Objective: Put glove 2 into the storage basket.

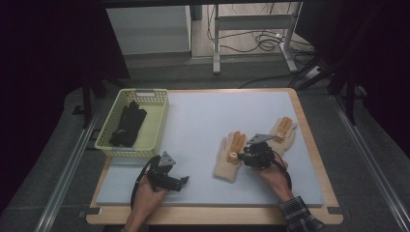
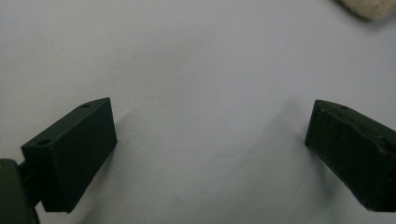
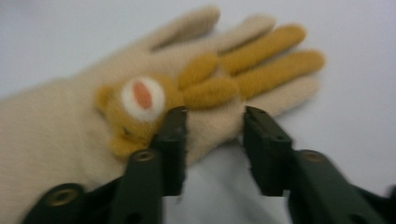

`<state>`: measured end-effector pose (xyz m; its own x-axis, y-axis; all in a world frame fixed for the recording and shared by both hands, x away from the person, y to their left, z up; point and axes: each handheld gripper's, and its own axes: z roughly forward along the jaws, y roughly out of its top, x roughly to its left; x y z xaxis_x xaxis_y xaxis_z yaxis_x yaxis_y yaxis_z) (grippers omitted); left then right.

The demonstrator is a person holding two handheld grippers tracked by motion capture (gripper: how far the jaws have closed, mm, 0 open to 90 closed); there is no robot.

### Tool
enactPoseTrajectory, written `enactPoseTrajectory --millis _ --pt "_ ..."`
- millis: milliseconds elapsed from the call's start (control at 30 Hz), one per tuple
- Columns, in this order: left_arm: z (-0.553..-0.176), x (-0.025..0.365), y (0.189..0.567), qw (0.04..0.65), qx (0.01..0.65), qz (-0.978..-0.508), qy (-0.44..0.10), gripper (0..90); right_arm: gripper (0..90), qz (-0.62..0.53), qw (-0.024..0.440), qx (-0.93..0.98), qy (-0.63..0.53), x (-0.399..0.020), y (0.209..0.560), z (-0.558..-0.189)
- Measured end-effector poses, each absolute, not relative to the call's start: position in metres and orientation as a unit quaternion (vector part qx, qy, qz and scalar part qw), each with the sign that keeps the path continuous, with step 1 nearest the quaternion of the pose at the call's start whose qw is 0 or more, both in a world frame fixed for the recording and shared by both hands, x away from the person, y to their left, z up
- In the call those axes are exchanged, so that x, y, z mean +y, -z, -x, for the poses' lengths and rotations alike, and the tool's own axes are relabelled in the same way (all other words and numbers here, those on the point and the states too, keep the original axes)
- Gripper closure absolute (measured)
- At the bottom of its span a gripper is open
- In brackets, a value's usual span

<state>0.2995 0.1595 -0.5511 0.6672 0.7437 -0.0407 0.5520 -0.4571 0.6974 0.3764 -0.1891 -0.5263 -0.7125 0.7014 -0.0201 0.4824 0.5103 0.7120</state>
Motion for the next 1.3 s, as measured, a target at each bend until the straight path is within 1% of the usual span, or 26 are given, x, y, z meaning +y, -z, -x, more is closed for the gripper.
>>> enactPoseTrajectory --millis 67,100,167,333,633,767,1000,1300 --pt "-0.300 0.160 0.551 0.352 0.384 -0.843 -0.136 2.1 79.7 -0.353 0.136 0.846 -0.376 -0.191 0.530 -0.375" --pt "-0.300 0.160 0.551 0.352 0.385 -0.843 -0.136 2.1 84.1 -0.353 0.128 0.844 -0.383 -0.192 0.531 -0.374" --pt "-0.300 0.160 0.551 0.352 0.384 -0.843 -0.136 2.1 86.3 -0.356 0.130 0.841 -0.386 -0.191 0.532 -0.372" --pt "-0.300 0.160 0.551 0.351 0.385 -0.843 -0.136 2.1 86.9 -0.354 0.134 0.841 -0.386 -0.195 0.523 -0.369" --pt "-0.300 0.159 0.551 0.352 0.385 -0.843 -0.136 2.0 86.9 -0.354 0.180 0.840 -0.370 -0.225 0.483 -0.358" --pt "-0.300 0.159 0.551 0.351 0.385 -0.843 -0.136 2.1 86.8 -0.356 0.184 0.840 -0.367 -0.231 0.471 -0.355" --pt "-0.300 0.160 0.551 0.352 0.384 -0.843 -0.136 2.1 86.4 -0.337 0.176 0.849 -0.366 -0.202 0.462 -0.359" --pt "-0.300 0.160 0.551 0.352 0.384 -0.843 -0.137 2.1 85.4 -0.298 0.149 0.869 -0.367 -0.137 0.460 -0.369"
